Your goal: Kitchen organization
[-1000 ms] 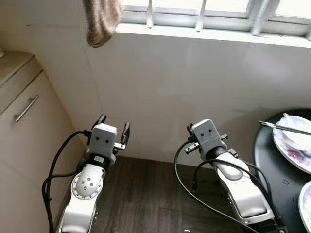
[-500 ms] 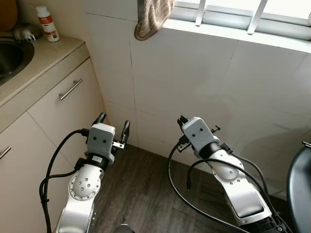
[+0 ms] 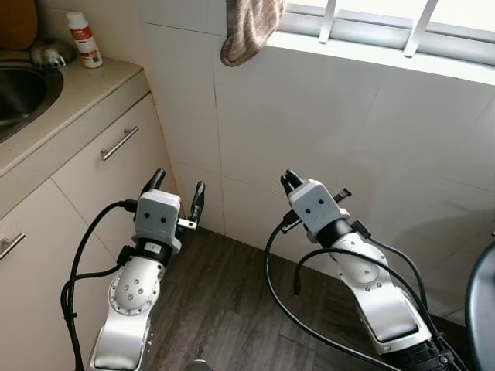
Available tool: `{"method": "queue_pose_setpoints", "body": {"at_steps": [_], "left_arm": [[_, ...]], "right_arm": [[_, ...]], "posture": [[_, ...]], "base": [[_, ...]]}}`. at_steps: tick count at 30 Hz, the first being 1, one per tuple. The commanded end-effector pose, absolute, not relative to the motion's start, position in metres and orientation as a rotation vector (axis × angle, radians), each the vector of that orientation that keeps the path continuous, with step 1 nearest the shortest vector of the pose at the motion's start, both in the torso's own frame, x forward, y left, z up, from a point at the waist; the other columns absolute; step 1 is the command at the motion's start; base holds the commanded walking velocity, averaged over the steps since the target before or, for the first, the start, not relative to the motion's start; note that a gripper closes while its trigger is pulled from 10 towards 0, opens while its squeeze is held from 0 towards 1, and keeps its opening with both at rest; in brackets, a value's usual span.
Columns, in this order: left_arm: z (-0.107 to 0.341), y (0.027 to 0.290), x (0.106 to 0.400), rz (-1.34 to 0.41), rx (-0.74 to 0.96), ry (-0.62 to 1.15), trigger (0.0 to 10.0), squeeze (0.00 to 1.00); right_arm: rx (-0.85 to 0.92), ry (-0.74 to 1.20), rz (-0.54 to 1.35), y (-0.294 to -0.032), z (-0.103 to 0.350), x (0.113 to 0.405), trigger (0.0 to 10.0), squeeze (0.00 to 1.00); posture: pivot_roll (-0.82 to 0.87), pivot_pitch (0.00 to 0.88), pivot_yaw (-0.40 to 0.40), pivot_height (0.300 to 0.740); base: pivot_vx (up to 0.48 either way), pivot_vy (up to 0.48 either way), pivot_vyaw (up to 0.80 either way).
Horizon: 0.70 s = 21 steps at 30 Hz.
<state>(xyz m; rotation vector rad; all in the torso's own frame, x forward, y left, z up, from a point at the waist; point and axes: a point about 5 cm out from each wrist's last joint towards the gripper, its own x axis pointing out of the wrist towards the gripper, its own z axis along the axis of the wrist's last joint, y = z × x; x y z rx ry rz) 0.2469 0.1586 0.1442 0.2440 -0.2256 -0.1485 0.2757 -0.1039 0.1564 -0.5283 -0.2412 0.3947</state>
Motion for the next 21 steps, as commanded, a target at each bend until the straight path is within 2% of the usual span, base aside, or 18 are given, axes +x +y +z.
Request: {"method": "queue_pose_setpoints", "body": {"at_steps": [1,21], "left_arm": [[0.1440,0.1594,0.2463,-0.150,0.249,-0.228,10.0,0.00],[0.1463,0.1564,0.2474,-0.158,0.204,-0.235,10.0,0.00]], "right_arm": [[-0.535,-0.268,0.385,-0.1042,0.1601,0.2766,10.0,0.00],[-0.554,-0.301,0.383,-0.1040,0.1625,0.2787,10.0,0.00]], "posture": [[0.04,0.000,-0.020,0.740],[0.04,0.005,-0.027,0.740]], "base": [[0.000,0.000,0.80],[0.000,0.000,0.80]]}}
